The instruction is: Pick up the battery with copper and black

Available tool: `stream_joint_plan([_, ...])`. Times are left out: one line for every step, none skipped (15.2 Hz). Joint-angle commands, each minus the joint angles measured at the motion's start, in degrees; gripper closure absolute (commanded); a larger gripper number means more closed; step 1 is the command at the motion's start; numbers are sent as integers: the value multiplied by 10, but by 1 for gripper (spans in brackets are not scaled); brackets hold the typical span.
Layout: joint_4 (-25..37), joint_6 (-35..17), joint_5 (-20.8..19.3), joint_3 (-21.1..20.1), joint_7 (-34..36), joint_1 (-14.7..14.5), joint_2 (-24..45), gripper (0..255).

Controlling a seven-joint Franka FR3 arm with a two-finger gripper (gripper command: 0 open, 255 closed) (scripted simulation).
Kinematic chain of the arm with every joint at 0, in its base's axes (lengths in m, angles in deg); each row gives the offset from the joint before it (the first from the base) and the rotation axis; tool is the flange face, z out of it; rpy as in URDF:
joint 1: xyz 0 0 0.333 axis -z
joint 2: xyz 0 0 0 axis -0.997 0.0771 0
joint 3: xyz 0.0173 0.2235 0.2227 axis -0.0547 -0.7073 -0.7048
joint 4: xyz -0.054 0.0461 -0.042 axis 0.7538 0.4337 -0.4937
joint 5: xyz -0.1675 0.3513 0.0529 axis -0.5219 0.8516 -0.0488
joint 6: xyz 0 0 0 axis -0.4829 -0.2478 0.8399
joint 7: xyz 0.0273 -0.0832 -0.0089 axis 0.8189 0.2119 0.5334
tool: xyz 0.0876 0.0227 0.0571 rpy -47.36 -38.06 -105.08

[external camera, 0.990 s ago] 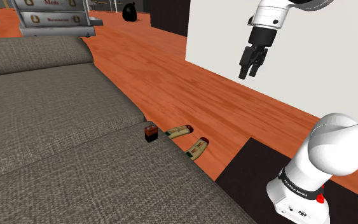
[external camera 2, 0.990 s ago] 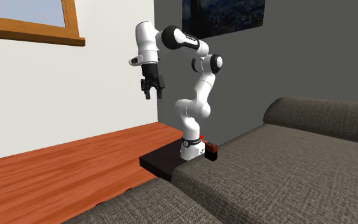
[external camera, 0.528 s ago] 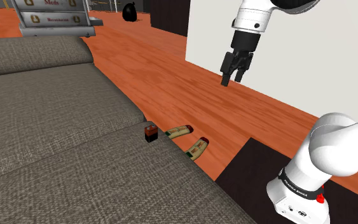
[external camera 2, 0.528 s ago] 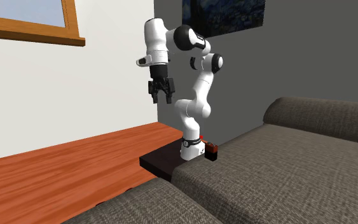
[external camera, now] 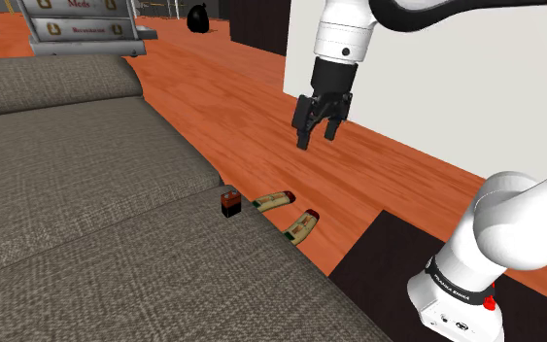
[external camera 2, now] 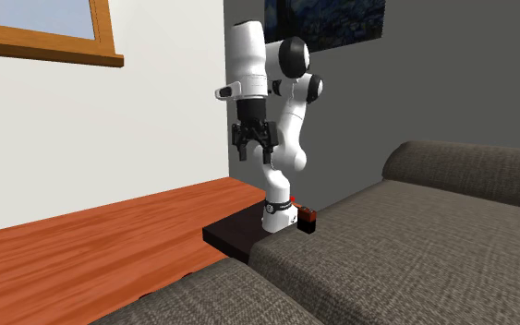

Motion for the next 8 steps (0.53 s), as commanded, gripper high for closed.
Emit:
stream_joint_plan([12,-13,2,-26,30,-4,20,0])
stream_joint_plan([22,-20,2,-39,45,-5,34,0])
stream_joint_plan([32,-27,0,-53,60,-5,50,0])
stream_joint_plan([44,-34,-2,-67,76,-6,65,0])
stream_joint_plan([56,-40,-6,-80,92,-6,82,0])
stream_joint_plan([69,-46,-11,-94,109,-6,99,0])
stream_joint_plan([82,-51,-17,-108,126,-6,118,0])
stream_joint_plan([96,-57,-25,-121,144,-6,136,0])
